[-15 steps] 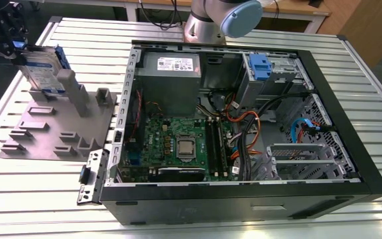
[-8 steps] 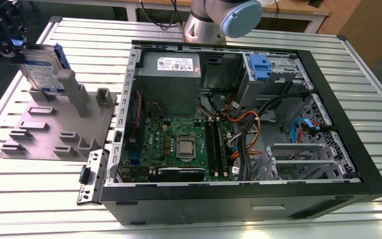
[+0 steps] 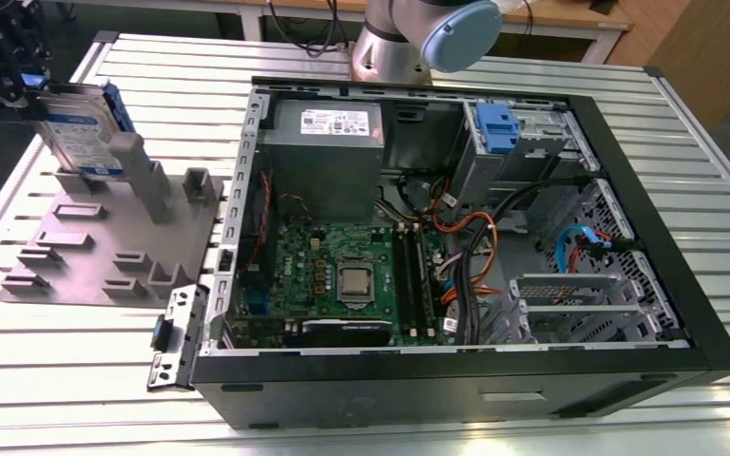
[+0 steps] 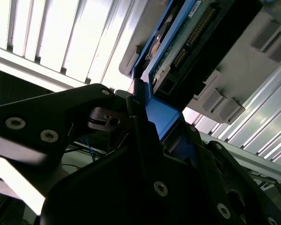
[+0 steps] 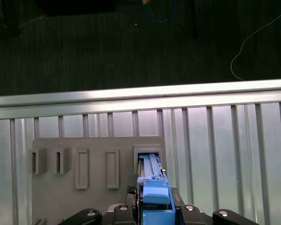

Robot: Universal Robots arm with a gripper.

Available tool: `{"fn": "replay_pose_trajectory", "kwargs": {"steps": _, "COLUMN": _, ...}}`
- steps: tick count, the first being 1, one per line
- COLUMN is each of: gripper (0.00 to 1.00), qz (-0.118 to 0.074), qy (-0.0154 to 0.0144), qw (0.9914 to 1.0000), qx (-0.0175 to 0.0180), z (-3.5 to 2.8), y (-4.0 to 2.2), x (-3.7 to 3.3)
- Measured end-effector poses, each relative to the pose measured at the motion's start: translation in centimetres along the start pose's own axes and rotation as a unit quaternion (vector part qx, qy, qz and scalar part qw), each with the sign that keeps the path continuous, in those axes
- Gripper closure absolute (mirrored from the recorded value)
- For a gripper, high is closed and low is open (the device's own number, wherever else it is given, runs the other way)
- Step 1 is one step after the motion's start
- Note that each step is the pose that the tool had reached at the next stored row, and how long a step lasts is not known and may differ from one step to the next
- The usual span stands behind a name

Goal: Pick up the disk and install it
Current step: 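Pick up the disk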

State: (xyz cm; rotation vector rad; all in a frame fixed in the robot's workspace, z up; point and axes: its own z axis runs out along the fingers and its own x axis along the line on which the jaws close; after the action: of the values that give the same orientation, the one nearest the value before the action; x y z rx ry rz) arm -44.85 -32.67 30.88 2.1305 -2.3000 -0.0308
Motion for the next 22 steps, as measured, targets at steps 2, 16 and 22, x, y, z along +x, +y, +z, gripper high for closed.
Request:
{"fn": "replay_pose_trajectory", "kwargs": {"steps": 2, "gripper": 0.64, "qz": 0.000, "qy": 0.0000, "qw": 1.00000, "qx": 0.0000, "z": -0.03, "y": 0.00, "x": 0.00}}
{"fn": "replay_pose_trajectory", "kwargs": {"steps": 16, "gripper": 0.64, "qz": 0.000, "qy": 0.0000, "qw": 1.00000, "qx": 0.0000, "z": -0.36, "y": 0.01, "x": -0.01}}
{"fn": "replay_pose_trajectory", "kwargs": {"steps": 22, "gripper": 0.64, "qz": 0.000, "qy": 0.0000, "qw": 1.00000, "qx": 0.0000, "z": -0.46, "y": 0.01, "x": -0.01}}
